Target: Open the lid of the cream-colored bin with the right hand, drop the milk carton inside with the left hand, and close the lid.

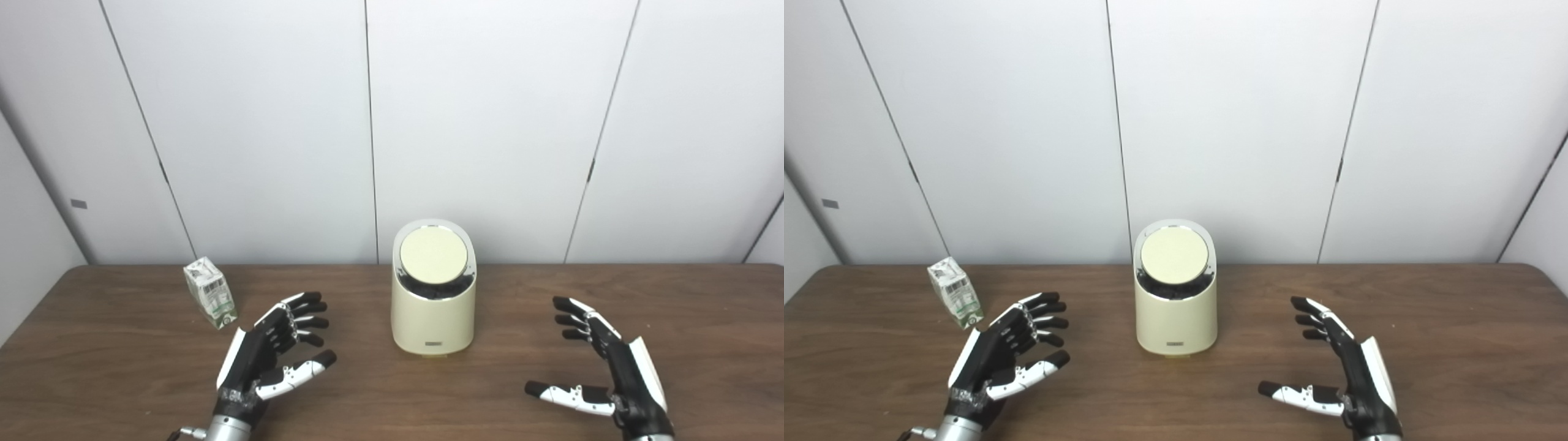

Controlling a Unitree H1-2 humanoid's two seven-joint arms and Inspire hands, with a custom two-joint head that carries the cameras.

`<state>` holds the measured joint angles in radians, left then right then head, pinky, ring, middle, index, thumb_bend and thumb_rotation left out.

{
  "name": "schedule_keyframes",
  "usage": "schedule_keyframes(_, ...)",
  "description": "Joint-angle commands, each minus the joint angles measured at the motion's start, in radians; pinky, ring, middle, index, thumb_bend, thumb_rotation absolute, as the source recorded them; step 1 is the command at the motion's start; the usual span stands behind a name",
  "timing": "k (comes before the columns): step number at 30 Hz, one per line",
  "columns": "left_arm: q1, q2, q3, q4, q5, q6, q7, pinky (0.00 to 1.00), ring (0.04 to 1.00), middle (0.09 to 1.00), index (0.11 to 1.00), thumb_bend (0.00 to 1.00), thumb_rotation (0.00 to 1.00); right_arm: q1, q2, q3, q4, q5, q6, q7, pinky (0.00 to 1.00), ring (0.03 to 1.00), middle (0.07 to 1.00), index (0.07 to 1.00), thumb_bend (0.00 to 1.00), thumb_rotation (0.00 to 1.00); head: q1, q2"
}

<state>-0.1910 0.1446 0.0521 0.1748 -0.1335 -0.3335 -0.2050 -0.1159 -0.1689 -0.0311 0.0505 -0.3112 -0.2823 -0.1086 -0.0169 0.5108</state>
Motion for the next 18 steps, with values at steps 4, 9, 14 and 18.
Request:
schedule_keyframes(4,-0.026,0.012,0.002,-0.021,0.02,-0.054,0.01,0.57,0.668,0.723,0.753,0.7,0.05,-0.022,0.005,-0.002,-0.039,0.0,-0.013,-0.014,0.68,0.761,0.811,0.799,0.86,0.19,-0.002,0.003)
schedule_keyframes(9,-0.032,-0.004,0.019,-0.012,0.118,-0.136,0.076,0.46,0.507,0.511,0.52,0.54,0.0,-0.022,0.007,-0.004,-0.037,0.001,-0.022,-0.016,0.68,0.754,0.812,0.797,0.86,0.18,0.0,0.003)
schedule_keyframes(14,-0.032,-0.015,0.031,-0.02,0.137,-0.136,0.121,0.39,0.453,0.474,0.492,0.5,0.0,-0.023,0.005,-0.004,-0.039,0.011,-0.019,-0.009,0.68,0.756,0.811,0.798,0.85,0.15,0.006,0.002)
schedule_keyframes(18,-0.03,-0.014,0.022,-0.023,0.136,-0.136,0.126,0.38,0.456,0.477,0.487,0.5,0.0,-0.026,0.001,-0.006,-0.021,0.017,-0.035,-0.011,0.68,0.754,0.81,0.799,0.85,0.15,0.01,0.002)
